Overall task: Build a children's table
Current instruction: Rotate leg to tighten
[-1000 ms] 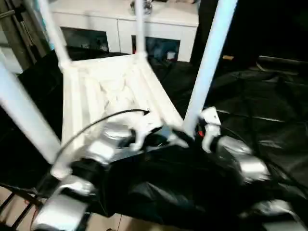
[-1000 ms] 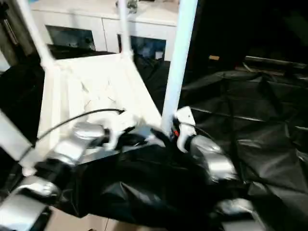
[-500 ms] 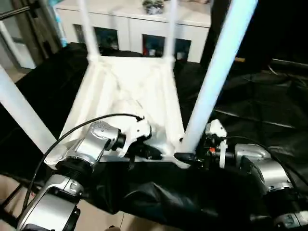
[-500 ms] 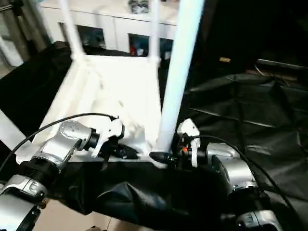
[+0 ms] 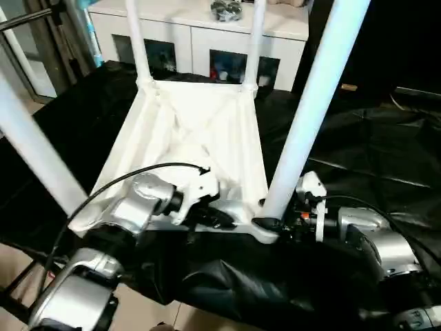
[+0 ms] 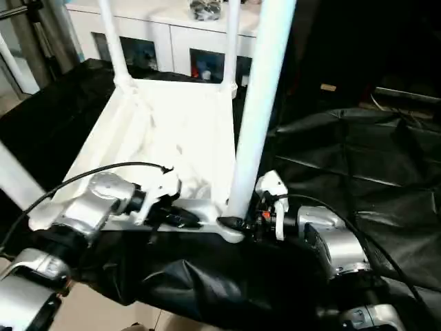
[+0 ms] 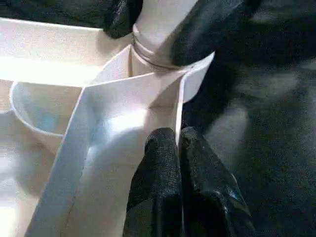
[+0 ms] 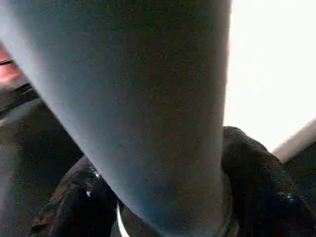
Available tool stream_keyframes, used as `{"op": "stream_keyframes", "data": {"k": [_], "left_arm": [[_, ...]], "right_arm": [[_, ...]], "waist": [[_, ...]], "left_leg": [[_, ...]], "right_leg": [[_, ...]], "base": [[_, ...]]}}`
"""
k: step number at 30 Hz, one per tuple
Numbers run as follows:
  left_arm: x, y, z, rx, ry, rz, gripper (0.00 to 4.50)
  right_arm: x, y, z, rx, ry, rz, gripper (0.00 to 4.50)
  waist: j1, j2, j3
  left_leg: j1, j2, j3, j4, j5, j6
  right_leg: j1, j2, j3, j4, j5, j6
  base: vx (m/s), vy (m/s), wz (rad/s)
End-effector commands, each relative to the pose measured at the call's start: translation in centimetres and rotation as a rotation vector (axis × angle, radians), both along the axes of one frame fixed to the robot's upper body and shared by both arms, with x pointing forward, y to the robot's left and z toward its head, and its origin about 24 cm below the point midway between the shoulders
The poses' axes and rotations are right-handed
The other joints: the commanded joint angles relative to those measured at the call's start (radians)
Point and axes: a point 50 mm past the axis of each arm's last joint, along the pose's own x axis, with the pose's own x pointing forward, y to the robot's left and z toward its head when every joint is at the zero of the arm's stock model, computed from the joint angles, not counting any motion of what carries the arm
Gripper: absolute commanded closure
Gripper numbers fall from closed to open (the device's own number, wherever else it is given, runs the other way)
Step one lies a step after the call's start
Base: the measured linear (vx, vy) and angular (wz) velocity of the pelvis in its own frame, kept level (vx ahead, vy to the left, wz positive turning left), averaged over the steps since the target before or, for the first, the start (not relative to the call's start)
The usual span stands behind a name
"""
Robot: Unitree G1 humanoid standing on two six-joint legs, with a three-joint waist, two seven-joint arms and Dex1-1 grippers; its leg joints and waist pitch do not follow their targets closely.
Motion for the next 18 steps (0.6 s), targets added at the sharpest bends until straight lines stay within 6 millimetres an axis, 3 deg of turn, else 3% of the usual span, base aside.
{"op": "stream_keyframes", "data": {"k": [1, 4, 7, 9, 11, 12, 14, 18], "left_arm": [[1.2, -1.0, 1.1, -0.031, -0.071, 0.109, 4.5], [1.6, -2.5, 1.3, -0.058, -0.084, 0.184, 4.5], [1.6, -3.5, 1.5, -0.077, -0.094, 0.208, 4.5], [1.4, -4.2, 1.5, -0.091, -0.093, 0.197, 4.5], [1.0, -4.9, 1.5, -0.107, -0.084, 0.171, 4.5], [0.9, -5.0, 1.5, -0.112, -0.081, 0.164, 4.5], [0.9, -5.1, 1.4, -0.111, -0.08, 0.162, 4.5], [0.6, -4.2, 1.3, -0.105, -0.071, 0.105, 4.5]], "right_arm": [[0.4, 0.8, -1.4, -0.045, 0.044, -0.092, 1.9], [1.8, 1.0, -2.4, -0.123, 0.068, -0.331, 1.91], [2.2, 1.8, -2.8, -0.129, 0.081, -0.408, 1.91], [2.0, 2.7, -2.8, -0.108, 0.073, -0.373, 1.91], [1.8, 3.6, -2.7, -0.09, 0.063, -0.332, 1.24], [1.8, 3.7, -2.7, -0.086, 0.061, -0.324, 1.24], [1.9, 3.7, -2.5, -0.075, 0.061, -0.316, 1.04], [1.7, 2.9, -1.5, -0.065, 0.014, -0.208, 0.79]], "waist": [[-0.01, -0.004, -0.054], [-0.041, -0.006, -0.053], [-0.048, -0.008, -0.054], [-0.047, -0.007, -0.054], [-0.045, -0.006, -0.056], [-0.044, -0.006, -0.056], [-0.044, -0.005, -0.057], [-0.043, -0.005, -0.056]], "left_leg": [[0.014, 0.002, -0.004, -0.071, -0.31, -0.01], [0.008, -0.002, -0.009, -0.073, -0.325, -0.021], [0.011, -0.003, -0.007, -0.07, -0.334, -0.008], [0.012, -0.002, -0.006, -0.069, -0.328, 0.001], [0.008, 0.0, -0.004, -0.07, -0.301, 0.011], [0.007, 0.0, -0.004, -0.07, -0.296, 0.012], [0.007, 0.0, -0.003, -0.069, -0.287, 0.015], [0.007, 0.001, -0.003, -0.07, -0.3, 0.026]], "right_leg": [[0.037, -0.034, 0.019, -0.081, -0.348, -0.18], [0.036, -0.031, 0.016, -0.088, -0.401, -0.154], [0.031, -0.03, 0.017, -0.093, -0.414, -0.151], [0.03, -0.03, 0.018, -0.094, -0.402, -0.152], [0.034, -0.027, 0.019, -0.087, -0.338, -0.165], [0.035, -0.027, 0.019, -0.085, -0.323, -0.169], [0.037, -0.027, 0.02, -0.081, -0.284, -0.185], [0.039, -0.028, 0.019, -0.084, -0.296, -0.184]], "base": [[0.0, 0.0, 0.0], [0.0, 0.0, 0.0], [0.0, 0.0, 0.0], [0.0, 0.0, 0.0], [0.0, 0.0, 0.0], [0.0, 0.0, 0.0], [0.0, 0.0, 0.0], [0.0, 0.0, 0.0]]}}
